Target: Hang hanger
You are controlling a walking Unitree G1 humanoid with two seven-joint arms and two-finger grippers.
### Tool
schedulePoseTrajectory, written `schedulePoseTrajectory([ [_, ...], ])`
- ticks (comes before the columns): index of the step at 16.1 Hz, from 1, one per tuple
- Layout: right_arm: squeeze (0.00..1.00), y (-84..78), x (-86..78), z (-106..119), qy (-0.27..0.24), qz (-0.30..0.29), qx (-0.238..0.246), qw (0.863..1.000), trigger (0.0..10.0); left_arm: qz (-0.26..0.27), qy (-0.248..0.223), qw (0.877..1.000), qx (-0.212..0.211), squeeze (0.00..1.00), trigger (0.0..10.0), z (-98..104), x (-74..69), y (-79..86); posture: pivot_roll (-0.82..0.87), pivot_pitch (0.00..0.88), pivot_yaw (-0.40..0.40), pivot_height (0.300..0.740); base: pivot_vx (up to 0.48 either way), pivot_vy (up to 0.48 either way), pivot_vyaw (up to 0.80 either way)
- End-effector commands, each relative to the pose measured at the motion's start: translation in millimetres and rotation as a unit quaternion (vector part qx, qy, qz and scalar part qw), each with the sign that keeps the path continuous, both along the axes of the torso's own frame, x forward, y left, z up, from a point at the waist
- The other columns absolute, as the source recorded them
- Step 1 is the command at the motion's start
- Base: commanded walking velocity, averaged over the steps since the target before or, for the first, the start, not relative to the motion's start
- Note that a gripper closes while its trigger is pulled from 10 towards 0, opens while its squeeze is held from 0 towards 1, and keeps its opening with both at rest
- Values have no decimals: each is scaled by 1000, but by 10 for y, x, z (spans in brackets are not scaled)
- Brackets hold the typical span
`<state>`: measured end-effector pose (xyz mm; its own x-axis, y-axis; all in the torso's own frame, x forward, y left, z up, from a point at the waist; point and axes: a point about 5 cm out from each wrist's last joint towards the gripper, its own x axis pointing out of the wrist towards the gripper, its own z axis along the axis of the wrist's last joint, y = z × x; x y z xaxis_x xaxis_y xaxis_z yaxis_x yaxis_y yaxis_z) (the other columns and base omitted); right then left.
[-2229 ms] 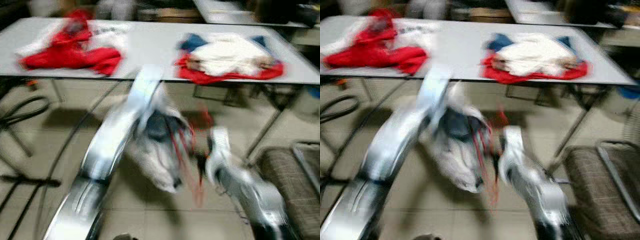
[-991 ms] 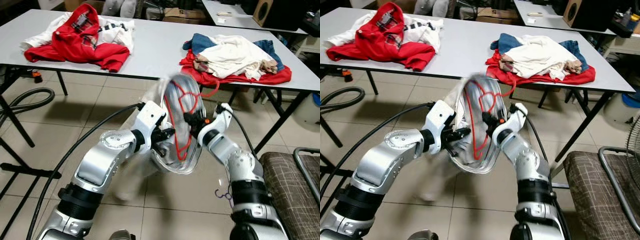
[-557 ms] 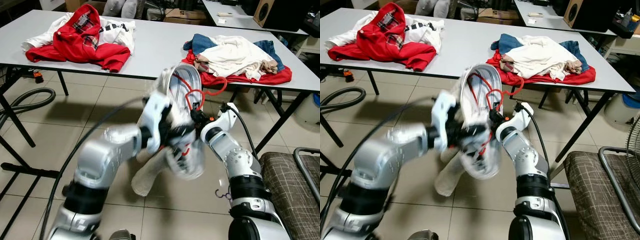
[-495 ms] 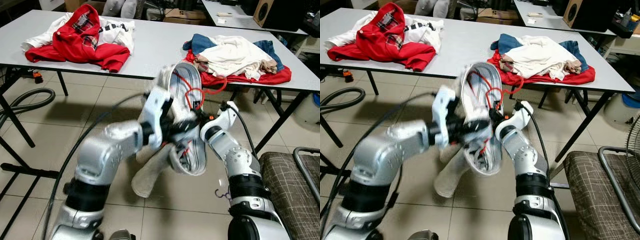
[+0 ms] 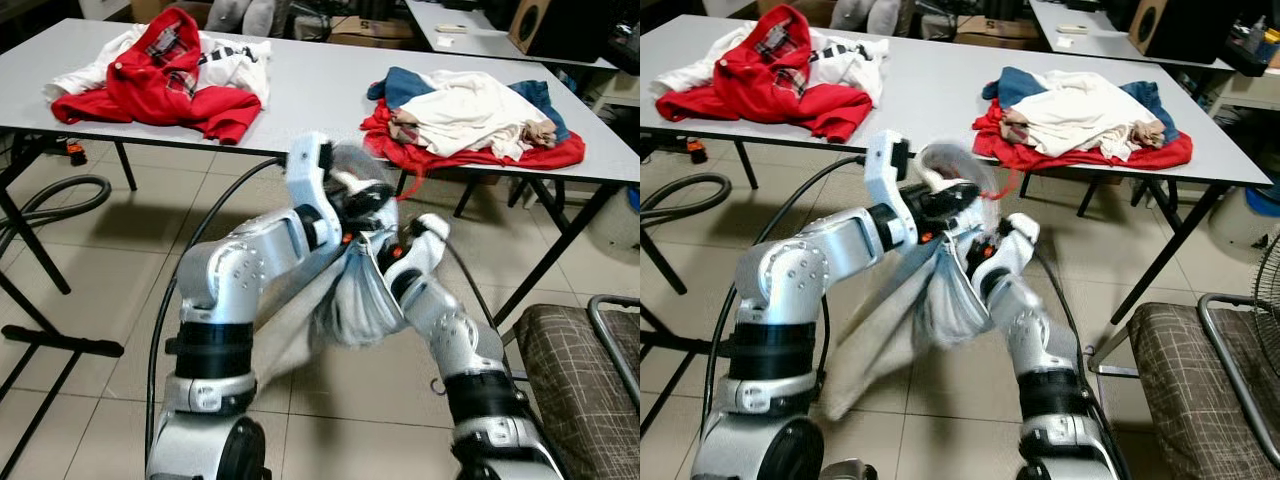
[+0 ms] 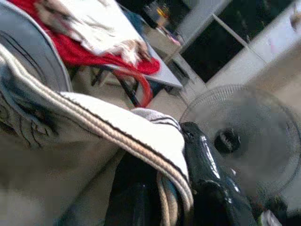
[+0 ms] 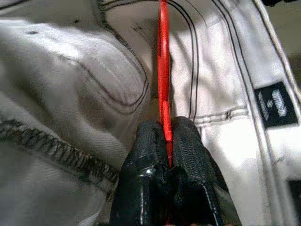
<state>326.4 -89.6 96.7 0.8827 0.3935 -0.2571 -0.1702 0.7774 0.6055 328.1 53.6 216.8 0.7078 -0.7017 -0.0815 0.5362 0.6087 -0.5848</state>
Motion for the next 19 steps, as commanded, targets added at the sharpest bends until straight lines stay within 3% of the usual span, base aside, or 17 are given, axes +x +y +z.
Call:
schedulePoseTrajectory([
  [1, 0, 33, -49, -35, 4, 19, -8, 1000, 10000, 11, -60, 997, -55, 0, 0, 379, 33, -71, 116, 0, -33, 740, 0, 0, 0],
  [3, 0, -50, -128, -156, 22, 37, -48, 998, 10000, 37, -74, 996, -31, 0, 0, 424, 94, 33, 118, 0, -33, 740, 0, 0, 0],
  [5, 0, -120, -254, -315, 41, 90, -118, 988, 10000, 55, -89, 994, -37, 0, 0, 537, 125, 118, 121, 0, -32, 740, 0, 0, 0],
  [7, 0, -151, -281, -341, 44, 95, -129, 986, 10000, 63, -89, 994, -31, 0, 0, 550, 147, 151, 122, 0, -33, 740, 0, 0, 0],
  [10, 0, -307, -321, -292, 42, 86, -121, 988, 10000, 139, -112, 983, 42, 0, 0, 505, 306, 401, 118, 0, -34, 740, 0, 0, 0],
  [13, 0, -633, -328, -241, 52, 22, -88, 995, 10000, 235, -120, 958, 114, 0, 0, 409, 449, 796, 102, 0, -33, 740, 0, 0, 0],
  [15, 0, -813, -321, -223, 60, -26, -65, 996, 10000, 270, -122, 947, 126, 0, 0, 397, 477, 979, 99, 0, -31, 740, 0, 0, 0],
  [16, 0, -905, -317, -214, 64, -50, -52, 995, 10000, 277, -124, 945, 125, 0, 0, 403, 477, 1041, 98, 0, -31, 740, 0, 0, 0],
  [17, 0, -1116, -263, -131, 49, -108, -26, 993, 10000, 269, -132, 947, 119, 0, 0, 402, 435, 1100, 97, 0, -31, 740, 0, 0, 0],
  [19, 0, -1230, -184, 40, 9, -143, -11, 990, 10000, 257, -134, 946, 147, 0, 0, 288, 400, 1112, 95, 0, -33, 740, 0, 0, 0],
])
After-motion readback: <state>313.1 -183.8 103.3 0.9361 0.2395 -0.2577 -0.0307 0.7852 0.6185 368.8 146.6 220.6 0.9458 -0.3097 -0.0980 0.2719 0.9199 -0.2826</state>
